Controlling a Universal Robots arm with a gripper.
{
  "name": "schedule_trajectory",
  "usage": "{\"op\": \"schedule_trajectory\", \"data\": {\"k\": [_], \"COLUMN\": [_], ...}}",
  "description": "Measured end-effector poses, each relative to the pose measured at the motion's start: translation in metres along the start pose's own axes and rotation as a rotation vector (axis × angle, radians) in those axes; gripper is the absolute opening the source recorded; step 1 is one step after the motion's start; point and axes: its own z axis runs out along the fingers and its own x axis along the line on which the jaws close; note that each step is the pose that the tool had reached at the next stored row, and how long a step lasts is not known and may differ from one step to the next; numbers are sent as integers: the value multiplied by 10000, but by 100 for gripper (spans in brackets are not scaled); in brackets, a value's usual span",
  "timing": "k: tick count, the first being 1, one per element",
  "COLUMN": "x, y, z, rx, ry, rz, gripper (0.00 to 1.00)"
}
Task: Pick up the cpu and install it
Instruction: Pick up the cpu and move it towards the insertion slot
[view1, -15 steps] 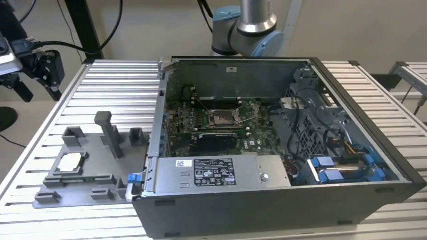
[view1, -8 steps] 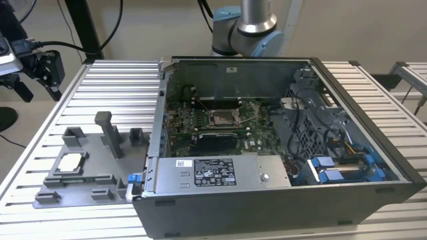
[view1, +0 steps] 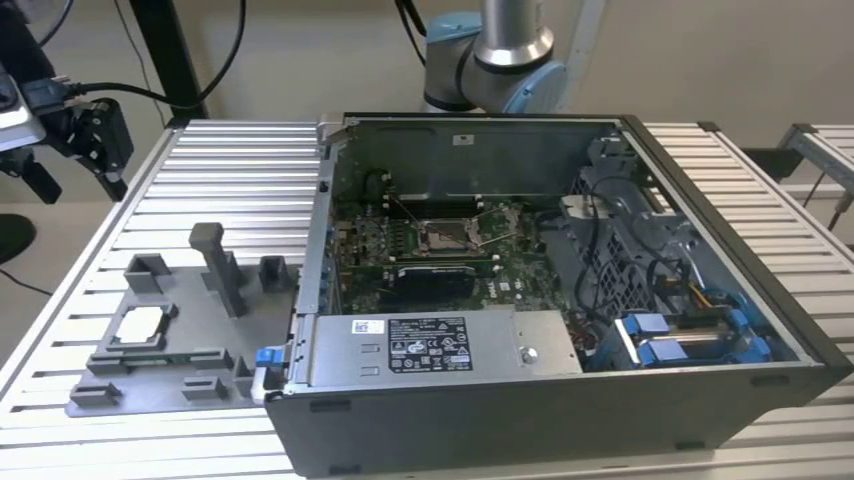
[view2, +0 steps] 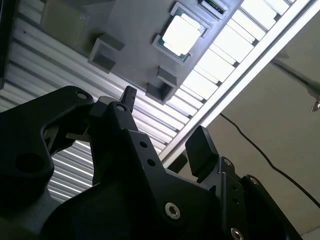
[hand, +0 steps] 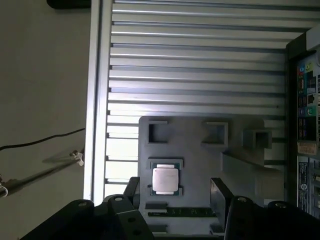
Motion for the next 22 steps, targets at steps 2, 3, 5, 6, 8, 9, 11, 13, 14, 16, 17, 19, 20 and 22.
{"op": "schedule_trajectory", "data": {"k": [2, 3, 5, 6, 8, 9, 11, 13, 14, 16, 17, 19, 20, 22], "x": [0, 1, 1, 1, 1, 2, 2, 3, 3, 4, 4, 4, 5, 5], "y": [-1, -3, -3, -4, -7, -9, -12, -17, -18, -20, -21, -23, -25, -29], "z": [12, 25, 44, 52, 73, 92, 126, 163, 181, 209, 218, 237, 248, 281], "rx": [-4, -1, 6, 10, 13, 13, 15, 25, 43, 114, 161, 271, 321, 361], "ry": [-5, 1, 37, 69, 129, 129, 124, 111, 111, 113, 115, 117, 115, 106], "rz": [0, 0, 6, 9, 14, 13, 13, 11, 11, 10, 9, 4, 2, -2], "gripper": [100, 100, 100, 100, 100, 100, 100, 100, 100, 100, 100, 100, 100, 100]}}
